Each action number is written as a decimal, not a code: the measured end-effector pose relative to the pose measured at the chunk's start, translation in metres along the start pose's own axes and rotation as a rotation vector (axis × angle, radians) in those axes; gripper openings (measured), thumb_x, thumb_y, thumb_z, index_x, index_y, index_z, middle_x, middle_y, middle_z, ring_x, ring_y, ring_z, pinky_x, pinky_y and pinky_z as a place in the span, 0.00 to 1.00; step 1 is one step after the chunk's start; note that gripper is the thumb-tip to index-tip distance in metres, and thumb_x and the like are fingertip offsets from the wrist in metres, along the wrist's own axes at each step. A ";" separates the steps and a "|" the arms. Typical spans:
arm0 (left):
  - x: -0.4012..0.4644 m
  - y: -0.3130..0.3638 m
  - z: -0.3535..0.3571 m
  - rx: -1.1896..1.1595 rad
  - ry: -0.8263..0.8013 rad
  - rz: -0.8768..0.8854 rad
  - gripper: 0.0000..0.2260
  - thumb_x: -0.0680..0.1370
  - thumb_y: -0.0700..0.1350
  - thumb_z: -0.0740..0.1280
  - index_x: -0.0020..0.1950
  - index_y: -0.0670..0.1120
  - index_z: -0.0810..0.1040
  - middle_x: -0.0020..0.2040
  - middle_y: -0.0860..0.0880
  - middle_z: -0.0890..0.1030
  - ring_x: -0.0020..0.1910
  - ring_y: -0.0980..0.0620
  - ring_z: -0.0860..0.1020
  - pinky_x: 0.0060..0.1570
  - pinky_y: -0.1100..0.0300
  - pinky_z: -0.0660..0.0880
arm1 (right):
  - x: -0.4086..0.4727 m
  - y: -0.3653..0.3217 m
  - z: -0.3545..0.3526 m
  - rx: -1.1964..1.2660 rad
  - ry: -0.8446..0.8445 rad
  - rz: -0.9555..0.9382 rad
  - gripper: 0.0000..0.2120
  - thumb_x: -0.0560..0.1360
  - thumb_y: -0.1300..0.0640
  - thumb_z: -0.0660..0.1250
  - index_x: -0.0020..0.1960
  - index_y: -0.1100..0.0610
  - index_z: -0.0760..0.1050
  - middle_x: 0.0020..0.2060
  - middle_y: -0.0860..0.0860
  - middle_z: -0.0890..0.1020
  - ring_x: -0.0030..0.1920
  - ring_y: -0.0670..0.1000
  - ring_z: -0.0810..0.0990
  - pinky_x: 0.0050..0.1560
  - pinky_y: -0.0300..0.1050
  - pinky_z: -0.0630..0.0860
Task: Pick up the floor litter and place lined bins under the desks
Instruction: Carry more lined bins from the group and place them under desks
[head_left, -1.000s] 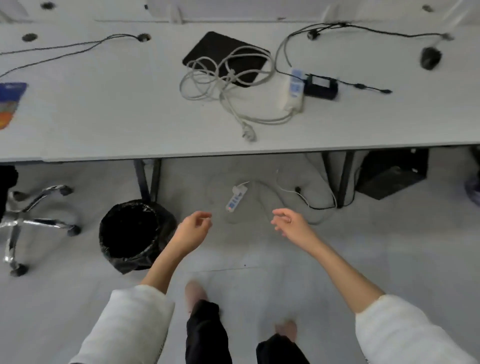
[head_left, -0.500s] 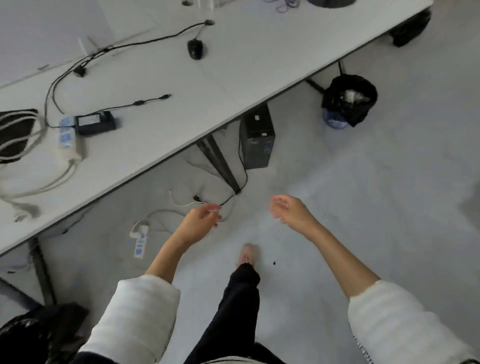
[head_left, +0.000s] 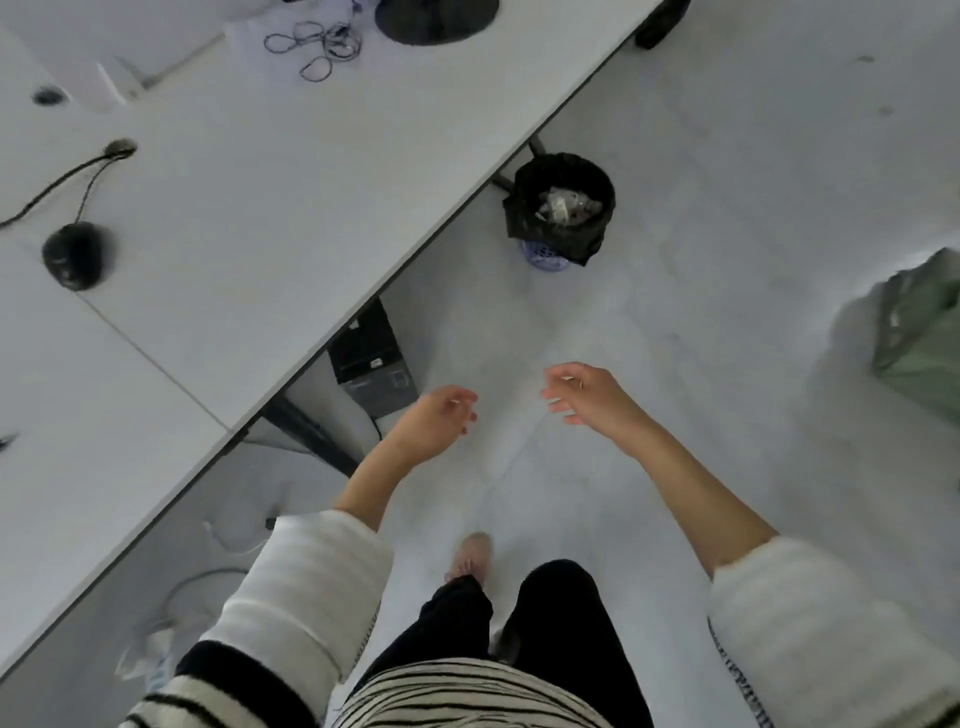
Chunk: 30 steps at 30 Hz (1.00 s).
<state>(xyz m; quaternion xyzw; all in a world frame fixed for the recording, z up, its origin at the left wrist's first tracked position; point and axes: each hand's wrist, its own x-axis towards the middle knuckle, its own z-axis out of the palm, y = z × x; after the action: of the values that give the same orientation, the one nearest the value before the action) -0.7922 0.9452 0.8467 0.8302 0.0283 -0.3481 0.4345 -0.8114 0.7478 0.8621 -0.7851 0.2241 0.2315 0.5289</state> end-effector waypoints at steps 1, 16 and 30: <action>0.013 0.014 0.002 0.013 -0.005 0.014 0.14 0.82 0.42 0.54 0.64 0.39 0.72 0.59 0.40 0.79 0.45 0.48 0.76 0.42 0.63 0.71 | 0.011 -0.002 -0.015 0.019 0.003 0.008 0.11 0.78 0.58 0.61 0.59 0.58 0.74 0.48 0.55 0.80 0.46 0.53 0.78 0.49 0.46 0.73; 0.343 0.332 0.094 0.140 -0.095 0.015 0.15 0.82 0.43 0.55 0.64 0.39 0.72 0.59 0.39 0.79 0.46 0.49 0.75 0.37 0.66 0.69 | 0.281 -0.036 -0.387 0.149 0.104 0.174 0.09 0.78 0.57 0.61 0.57 0.56 0.74 0.48 0.54 0.80 0.45 0.52 0.78 0.41 0.40 0.72; 0.658 0.603 0.117 -0.038 -0.075 0.049 0.14 0.81 0.44 0.55 0.64 0.41 0.72 0.59 0.40 0.79 0.42 0.52 0.76 0.39 0.65 0.70 | 0.590 -0.164 -0.660 0.133 0.087 0.120 0.06 0.79 0.57 0.60 0.53 0.56 0.74 0.47 0.55 0.79 0.40 0.51 0.77 0.38 0.38 0.72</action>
<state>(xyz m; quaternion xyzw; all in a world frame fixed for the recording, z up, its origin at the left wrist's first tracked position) -0.1483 0.3165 0.8285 0.8085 -0.0019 -0.3677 0.4594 -0.1628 0.1233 0.8468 -0.7429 0.3082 0.2130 0.5548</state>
